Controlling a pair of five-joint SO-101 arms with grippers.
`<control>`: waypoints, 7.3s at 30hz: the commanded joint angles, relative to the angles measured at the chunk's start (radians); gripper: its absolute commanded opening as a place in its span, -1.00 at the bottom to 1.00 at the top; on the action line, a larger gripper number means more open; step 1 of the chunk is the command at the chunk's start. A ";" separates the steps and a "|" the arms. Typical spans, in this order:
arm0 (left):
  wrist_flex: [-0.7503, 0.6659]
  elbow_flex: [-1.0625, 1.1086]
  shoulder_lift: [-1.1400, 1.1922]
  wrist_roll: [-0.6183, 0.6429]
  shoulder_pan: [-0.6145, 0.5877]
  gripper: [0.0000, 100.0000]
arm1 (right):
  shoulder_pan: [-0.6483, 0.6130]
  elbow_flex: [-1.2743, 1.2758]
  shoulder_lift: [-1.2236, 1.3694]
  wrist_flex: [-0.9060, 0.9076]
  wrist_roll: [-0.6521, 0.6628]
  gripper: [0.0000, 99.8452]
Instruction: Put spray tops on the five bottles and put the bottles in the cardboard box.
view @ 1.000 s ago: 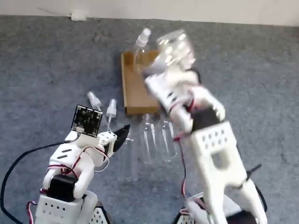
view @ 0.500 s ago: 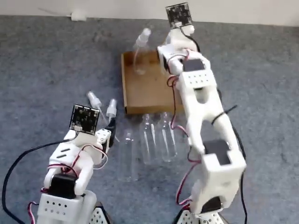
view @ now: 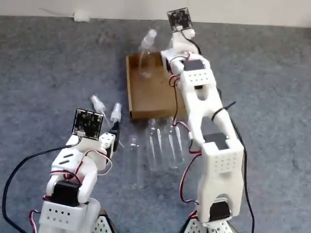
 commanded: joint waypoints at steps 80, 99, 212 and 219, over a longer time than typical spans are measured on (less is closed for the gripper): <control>0.029 -0.059 -0.010 -0.008 -0.208 -0.76 | 0.209 -0.986 -0.082 1.156 -0.069 -0.89; 0.302 -0.171 -0.010 -0.008 -0.278 -0.76 | 0.205 0.978 -1.250 0.641 -0.066 -0.89; 0.511 0.272 -0.225 -0.005 -0.285 -0.76 | 0.335 2.259 -2.396 0.515 0.074 -0.89; 0.511 0.272 -0.225 -0.005 -0.285 -0.76 | 0.335 2.259 -2.396 0.515 0.074 -0.89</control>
